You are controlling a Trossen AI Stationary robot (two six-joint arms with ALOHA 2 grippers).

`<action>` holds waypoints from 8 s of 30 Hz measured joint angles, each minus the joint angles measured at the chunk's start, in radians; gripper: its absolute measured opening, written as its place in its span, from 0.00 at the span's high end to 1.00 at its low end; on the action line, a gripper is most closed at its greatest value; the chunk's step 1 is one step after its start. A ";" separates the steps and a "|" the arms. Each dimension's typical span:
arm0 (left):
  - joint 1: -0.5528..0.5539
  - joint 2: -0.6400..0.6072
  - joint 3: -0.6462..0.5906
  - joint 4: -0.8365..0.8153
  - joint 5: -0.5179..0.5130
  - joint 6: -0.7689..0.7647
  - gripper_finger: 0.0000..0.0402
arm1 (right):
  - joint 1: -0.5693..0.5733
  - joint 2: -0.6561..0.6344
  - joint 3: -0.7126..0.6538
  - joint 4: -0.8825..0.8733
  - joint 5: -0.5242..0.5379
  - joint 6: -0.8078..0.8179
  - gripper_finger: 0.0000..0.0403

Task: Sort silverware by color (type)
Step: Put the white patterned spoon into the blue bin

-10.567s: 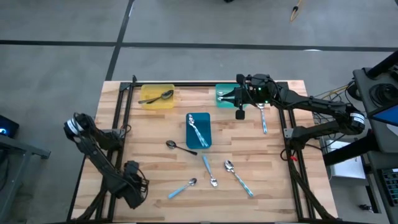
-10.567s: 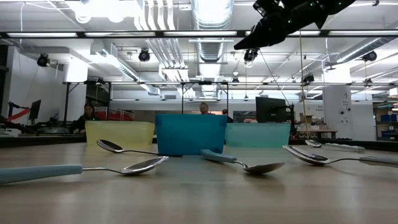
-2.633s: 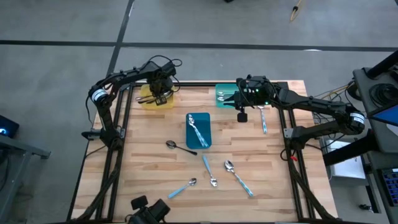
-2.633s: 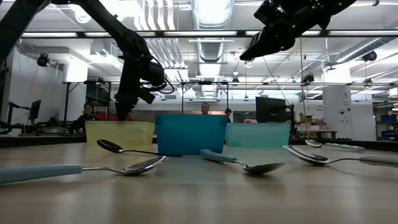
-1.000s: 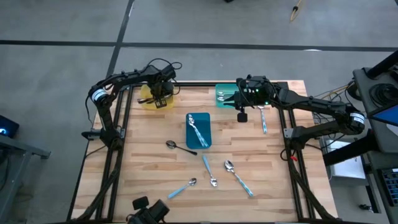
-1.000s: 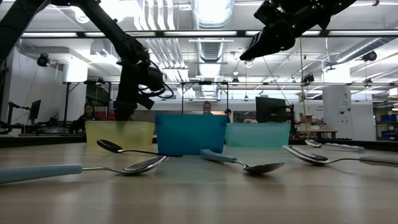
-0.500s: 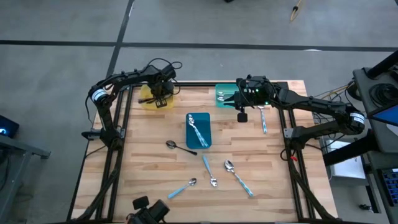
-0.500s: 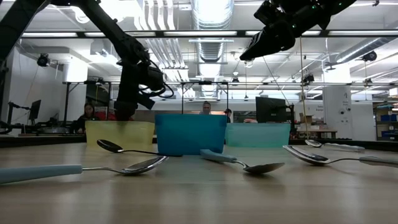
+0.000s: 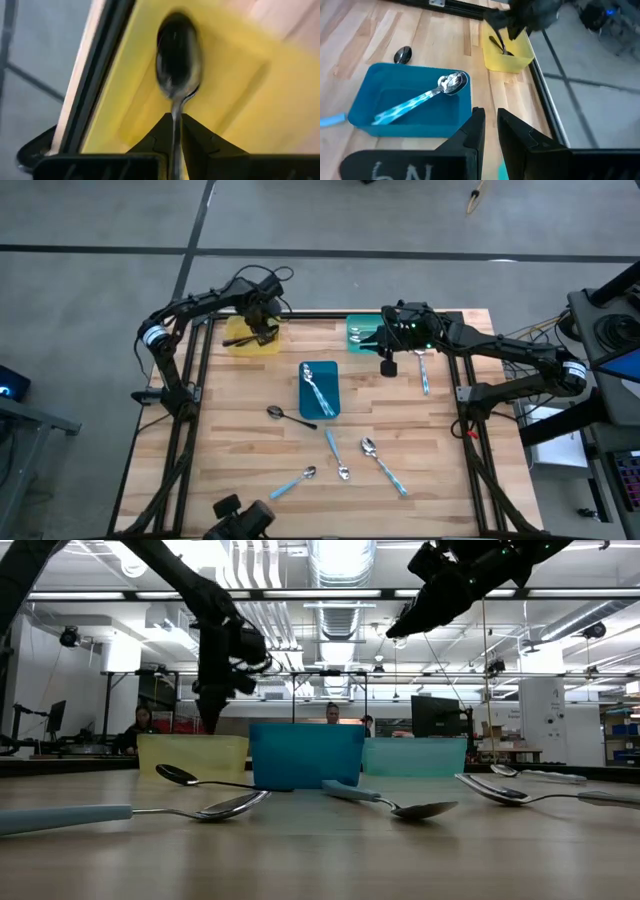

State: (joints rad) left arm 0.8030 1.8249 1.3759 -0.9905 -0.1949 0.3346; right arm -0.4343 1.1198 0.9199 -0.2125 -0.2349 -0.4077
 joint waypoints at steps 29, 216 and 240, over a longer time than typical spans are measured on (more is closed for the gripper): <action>-0.367 -0.535 -0.427 0.700 0.182 -0.194 0.96 | 0.018 0.049 -0.061 -0.023 -0.001 0.675 0.89; -0.839 -1.094 -0.685 0.847 -0.270 -0.078 0.96 | 0.390 0.880 0.975 -0.613 0.582 1.077 0.96; -0.839 -1.122 -0.685 0.831 -0.372 -0.118 0.96 | 0.355 0.914 0.949 -0.620 0.520 1.131 0.96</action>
State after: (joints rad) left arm -0.0357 0.7025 0.6910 -0.1596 -0.5670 0.2161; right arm -0.0795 2.0338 1.8686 -0.8323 0.2846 0.7228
